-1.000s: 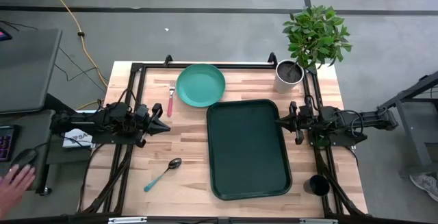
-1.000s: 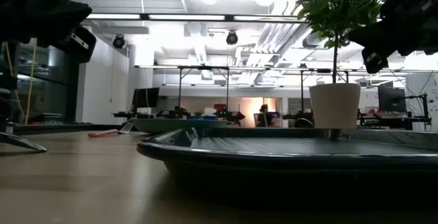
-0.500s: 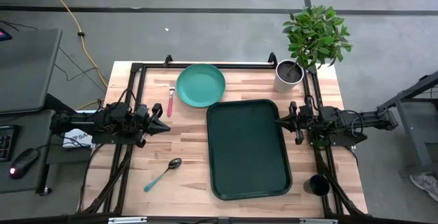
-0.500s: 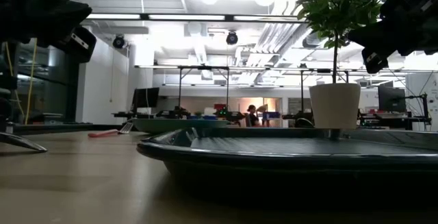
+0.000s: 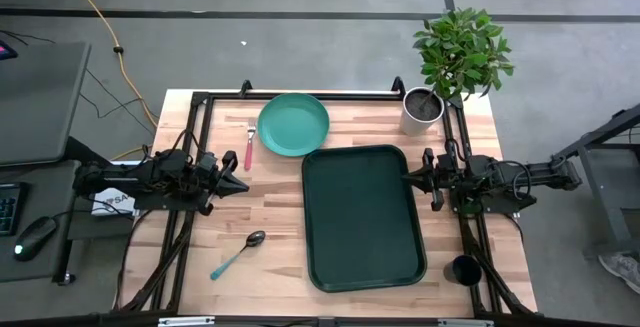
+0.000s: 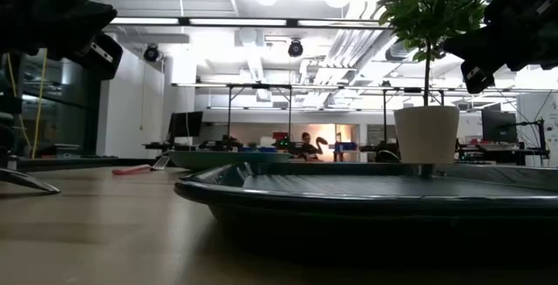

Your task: Pick and place plate/cup/fork/spoon on tray

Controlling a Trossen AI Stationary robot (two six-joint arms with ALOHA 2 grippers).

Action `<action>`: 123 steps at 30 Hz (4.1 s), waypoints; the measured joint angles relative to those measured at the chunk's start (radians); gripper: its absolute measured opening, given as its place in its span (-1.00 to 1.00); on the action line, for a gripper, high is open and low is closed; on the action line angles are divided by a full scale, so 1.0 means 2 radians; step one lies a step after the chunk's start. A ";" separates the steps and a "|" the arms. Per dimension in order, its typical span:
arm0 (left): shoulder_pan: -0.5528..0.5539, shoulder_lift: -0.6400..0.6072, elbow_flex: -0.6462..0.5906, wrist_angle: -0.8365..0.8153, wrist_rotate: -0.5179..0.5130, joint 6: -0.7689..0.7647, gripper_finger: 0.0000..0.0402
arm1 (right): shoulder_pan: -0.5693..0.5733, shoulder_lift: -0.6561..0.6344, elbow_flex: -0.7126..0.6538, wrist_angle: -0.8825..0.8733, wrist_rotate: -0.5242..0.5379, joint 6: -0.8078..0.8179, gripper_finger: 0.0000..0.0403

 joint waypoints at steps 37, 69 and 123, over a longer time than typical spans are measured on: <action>0.000 0.000 0.000 0.000 0.000 0.000 -1.00 | 0.000 0.000 0.000 0.000 0.000 0.000 -1.00; 0.000 0.000 0.000 0.000 0.000 0.000 -1.00 | 0.000 0.000 0.000 0.000 0.000 0.000 -1.00; 0.000 0.117 0.083 0.118 -0.166 -0.083 -0.68 | 0.000 0.000 0.000 0.000 0.000 0.000 -1.00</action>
